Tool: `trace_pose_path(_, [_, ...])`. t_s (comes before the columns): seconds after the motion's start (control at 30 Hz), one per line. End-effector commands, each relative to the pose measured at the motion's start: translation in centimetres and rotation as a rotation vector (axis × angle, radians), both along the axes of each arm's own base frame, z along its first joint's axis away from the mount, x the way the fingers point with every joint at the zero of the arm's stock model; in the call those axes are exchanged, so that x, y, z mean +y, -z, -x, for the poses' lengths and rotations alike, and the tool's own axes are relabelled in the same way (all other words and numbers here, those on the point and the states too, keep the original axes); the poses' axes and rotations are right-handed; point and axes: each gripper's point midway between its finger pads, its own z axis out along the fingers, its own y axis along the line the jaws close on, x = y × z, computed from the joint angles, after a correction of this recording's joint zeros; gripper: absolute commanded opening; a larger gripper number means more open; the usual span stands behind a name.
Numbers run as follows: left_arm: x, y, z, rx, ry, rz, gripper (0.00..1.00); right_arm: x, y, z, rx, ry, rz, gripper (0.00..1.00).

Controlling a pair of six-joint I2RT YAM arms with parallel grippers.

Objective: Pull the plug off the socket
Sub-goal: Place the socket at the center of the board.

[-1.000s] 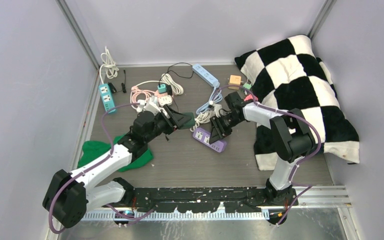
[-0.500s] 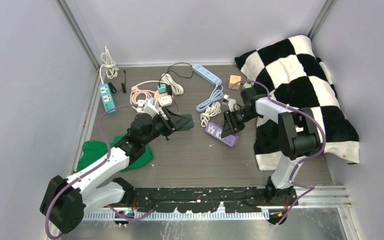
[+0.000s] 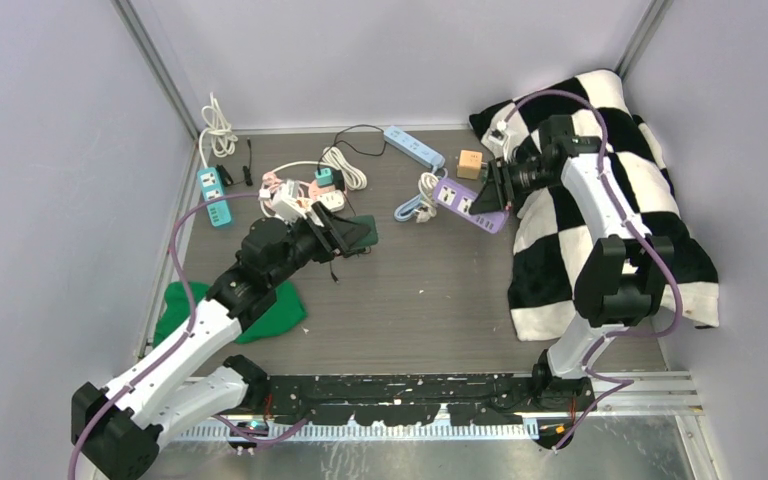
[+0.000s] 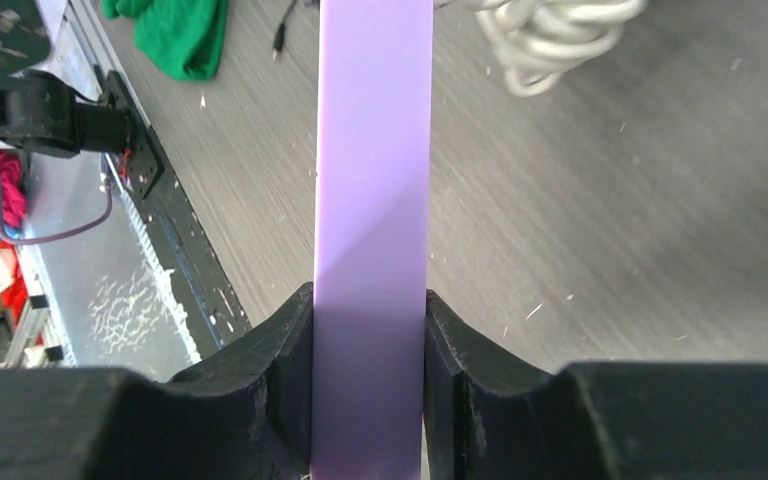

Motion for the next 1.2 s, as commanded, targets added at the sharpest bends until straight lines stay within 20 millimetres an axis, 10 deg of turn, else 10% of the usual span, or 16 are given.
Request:
trace_pose_path(0.0, [0.9,-2.2,0.0,-0.064,-0.027,-0.01,0.0,1.5,-7.0,-1.9,-0.165,-0.019,-0.096,0.01])
trace_pose_path(0.23, [1.9,-2.0,0.5,-0.067,-0.054,-0.02,0.0,3.2,-11.8,-9.5,-0.231,0.077,-0.192,0.01])
trace_pose_path(0.53, [2.5,-2.1,0.8,-0.054,-0.078,-0.024,0.0,10.0,-12.3,-20.1,-0.34,0.194,-0.294,0.01])
trace_pose_path(0.73, [3.2,-1.8,0.6,-0.04,-0.124,-0.001,0.0,9.1,-4.8,-24.7,-0.313,0.358,-0.187,0.01])
trace_pose_path(1.0, [1.9,-2.0,-0.3,-0.048,-0.096,0.009,0.0,7.2,7.5,-22.0,-0.107,0.336,0.035,0.22])
trace_pose_path(1.17, [-0.6,-2.2,-0.7,-0.06,0.015,0.023,0.0,6.7,7.7,-19.3,-0.07,0.242,0.094,0.54])
